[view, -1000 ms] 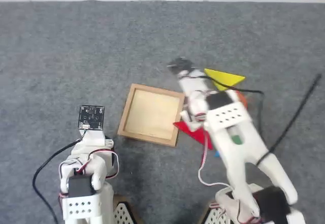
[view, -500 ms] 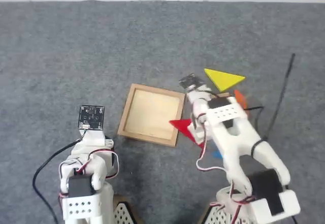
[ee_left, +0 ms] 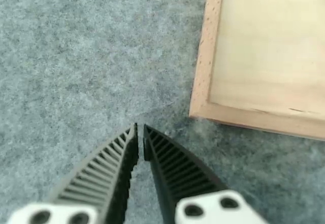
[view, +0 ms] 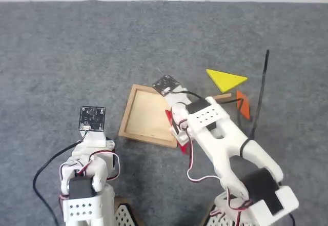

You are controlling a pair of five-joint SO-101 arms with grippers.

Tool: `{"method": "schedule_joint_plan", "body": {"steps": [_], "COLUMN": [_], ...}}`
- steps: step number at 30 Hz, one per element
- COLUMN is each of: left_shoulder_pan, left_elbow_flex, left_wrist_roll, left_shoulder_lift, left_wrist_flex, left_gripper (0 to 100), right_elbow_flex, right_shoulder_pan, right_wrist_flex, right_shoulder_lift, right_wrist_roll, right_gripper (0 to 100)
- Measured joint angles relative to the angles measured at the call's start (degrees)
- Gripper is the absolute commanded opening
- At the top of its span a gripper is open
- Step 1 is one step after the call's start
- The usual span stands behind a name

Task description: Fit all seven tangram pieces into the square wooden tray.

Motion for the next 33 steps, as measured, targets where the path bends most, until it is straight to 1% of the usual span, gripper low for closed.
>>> {"method": "schedule_joint_plan", "body": {"steps": [7,12,14,17,19,22,27,33], "left_shoulder_pan": [0.00,0.00,0.00,0.00,0.00,0.00,0.00,0.00], "left_elbow_flex": [0.00,0.00,0.00,0.00,0.00,0.00,0.00,0.00], "left_wrist_roll": [0.00,0.00,0.00,0.00,0.00,0.00,0.00,0.00], "left_shoulder_lift": [0.00,0.00,0.00,0.00,0.00,0.00,0.00,0.00], "left_wrist_flex": [0.00,0.00,0.00,0.00,0.00,0.00,0.00,0.00], "left_gripper": [2,2,2,2,2,2,2,2], "right_elbow_flex": [-0.79,4.13,7.82,13.71,16.62,16.97,16.62,8.70], "right_shoulder_pan": [-0.18,0.09,2.46,10.02,13.98,15.12,14.77,10.81], "right_wrist_flex": [0.00,0.00,0.00,0.00,-0.35,-0.44,-4.57,-3.78], "right_shoulder_lift": [-1.58,-15.74,-23.12,-28.92,-28.13,-22.51,-8.26,1.85], "right_wrist_roll": [-1.32,-1.32,-1.32,-1.41,0.44,2.46,2.90,2.81], "right_gripper": [21.9,21.6,21.6,21.6,21.6,21.6,21.6,21.6]}}
